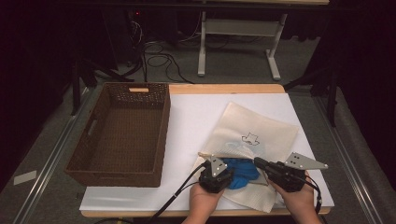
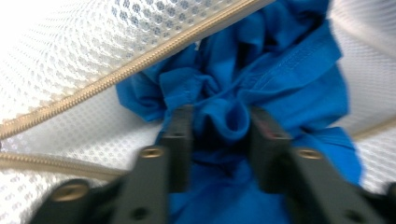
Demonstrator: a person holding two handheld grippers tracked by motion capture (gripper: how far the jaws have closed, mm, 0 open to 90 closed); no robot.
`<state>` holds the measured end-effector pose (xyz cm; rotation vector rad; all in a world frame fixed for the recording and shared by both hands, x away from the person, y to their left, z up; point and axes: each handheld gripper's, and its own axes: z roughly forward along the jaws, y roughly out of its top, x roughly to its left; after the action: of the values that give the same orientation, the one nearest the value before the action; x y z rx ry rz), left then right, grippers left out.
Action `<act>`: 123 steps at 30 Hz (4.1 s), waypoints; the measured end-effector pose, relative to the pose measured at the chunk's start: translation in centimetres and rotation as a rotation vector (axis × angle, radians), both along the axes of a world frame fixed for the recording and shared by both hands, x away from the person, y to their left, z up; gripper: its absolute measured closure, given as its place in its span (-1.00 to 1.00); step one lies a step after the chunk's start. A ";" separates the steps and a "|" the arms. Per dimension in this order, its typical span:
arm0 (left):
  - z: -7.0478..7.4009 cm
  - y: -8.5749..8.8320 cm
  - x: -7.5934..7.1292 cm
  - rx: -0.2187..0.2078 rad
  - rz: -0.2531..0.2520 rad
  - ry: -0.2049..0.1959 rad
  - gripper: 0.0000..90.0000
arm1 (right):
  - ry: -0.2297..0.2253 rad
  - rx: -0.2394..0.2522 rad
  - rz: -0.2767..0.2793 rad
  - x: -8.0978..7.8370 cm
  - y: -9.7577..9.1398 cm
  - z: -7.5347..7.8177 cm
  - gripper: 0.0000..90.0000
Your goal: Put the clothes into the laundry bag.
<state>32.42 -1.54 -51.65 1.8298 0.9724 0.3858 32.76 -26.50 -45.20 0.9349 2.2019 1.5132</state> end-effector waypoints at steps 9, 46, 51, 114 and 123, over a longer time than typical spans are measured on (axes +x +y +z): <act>-0.2 0.1 -1.5 0.049 -0.086 0.052 -0.36 | -0.002 -0.004 0.000 -0.1 0.1 0.1 0.99; 0.9 -5.4 2.8 0.074 -0.014 0.000 0.91 | -0.006 -0.008 -0.003 -0.1 0.1 -0.1 0.99; 0.9 -5.9 2.6 0.054 -0.027 -0.023 0.85 | -0.007 -0.004 -0.007 -0.1 -0.1 0.0 0.98; 0.8 -4.2 1.0 0.119 -0.093 0.033 0.97 | -0.007 -0.002 0.003 -0.4 0.0 0.1 0.99; 2.0 -3.0 0.4 0.078 -0.079 -0.008 0.97 | -0.013 -0.004 0.014 -0.6 0.3 0.2 0.99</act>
<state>32.85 -4.54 -49.61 1.9293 0.8877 0.3872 32.15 -26.22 -45.04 0.9076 2.2063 1.5167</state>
